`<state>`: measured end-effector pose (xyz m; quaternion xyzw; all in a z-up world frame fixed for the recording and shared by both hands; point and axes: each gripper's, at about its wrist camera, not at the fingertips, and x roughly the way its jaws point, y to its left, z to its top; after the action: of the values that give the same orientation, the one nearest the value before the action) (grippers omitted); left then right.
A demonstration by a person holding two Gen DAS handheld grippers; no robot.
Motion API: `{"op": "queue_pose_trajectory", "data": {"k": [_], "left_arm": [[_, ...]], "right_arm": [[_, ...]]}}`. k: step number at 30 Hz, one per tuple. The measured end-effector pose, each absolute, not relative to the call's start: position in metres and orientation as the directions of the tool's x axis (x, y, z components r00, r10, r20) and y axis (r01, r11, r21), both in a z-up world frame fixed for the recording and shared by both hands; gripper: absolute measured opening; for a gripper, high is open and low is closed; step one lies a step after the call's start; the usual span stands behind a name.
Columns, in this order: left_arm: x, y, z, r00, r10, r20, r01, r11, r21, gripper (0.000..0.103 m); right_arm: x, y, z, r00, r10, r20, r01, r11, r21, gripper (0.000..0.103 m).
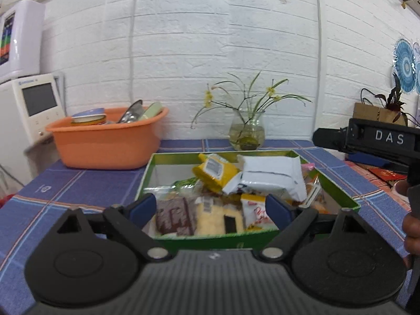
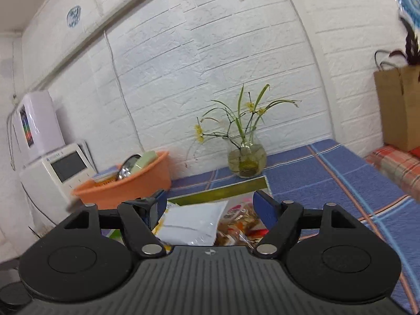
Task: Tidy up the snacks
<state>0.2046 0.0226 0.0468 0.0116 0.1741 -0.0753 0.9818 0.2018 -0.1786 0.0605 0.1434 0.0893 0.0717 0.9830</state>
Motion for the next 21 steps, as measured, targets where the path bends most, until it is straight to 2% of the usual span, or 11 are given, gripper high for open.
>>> {"op": "queue_pose_trajectory", "data": {"k": [2, 5, 7, 12, 16, 21], "left_arm": [[0.182, 0.029, 0.044, 0.931, -0.104, -0.35, 0.119, 0.993, 0.021, 0.087], [0.152, 0.038, 0.039, 0.932, -0.073, -0.356, 0.093, 0.995, 0.037, 0.087], [0.137, 0.043, 0.035, 0.936, -0.054, -0.348, 0.073, 0.997, 0.041, 0.087], [0.114, 0.052, 0.032, 0.929, -0.064, -0.363, 0.069, 0.998, 0.001, 0.087], [0.102, 0.052, 0.039, 0.922, -0.074, -0.381, 0.07, 0.997, -0.025, 0.087], [0.078, 0.042, 0.033, 0.944, -0.018, -0.329, 0.032, 0.999, 0.037, 0.087]], "right_arm": [[0.178, -0.161, 0.058, 0.983, 0.072, -0.169, -0.049, 0.989, 0.139, 0.103], [0.14, -0.142, 0.05, 0.986, -0.044, -0.16, 0.042, 0.999, -0.02, 0.103], [0.118, -0.141, 0.045, 0.982, -0.074, -0.175, 0.075, 0.997, -0.004, 0.103], [0.086, -0.154, 0.037, 0.959, -0.08, -0.273, 0.129, 0.978, 0.166, 0.103], [0.071, -0.149, 0.034, 0.95, -0.082, -0.301, 0.135, 0.977, 0.163, 0.103], [0.053, -0.139, 0.03, 0.959, -0.059, -0.276, 0.101, 0.985, 0.141, 0.103]]}}
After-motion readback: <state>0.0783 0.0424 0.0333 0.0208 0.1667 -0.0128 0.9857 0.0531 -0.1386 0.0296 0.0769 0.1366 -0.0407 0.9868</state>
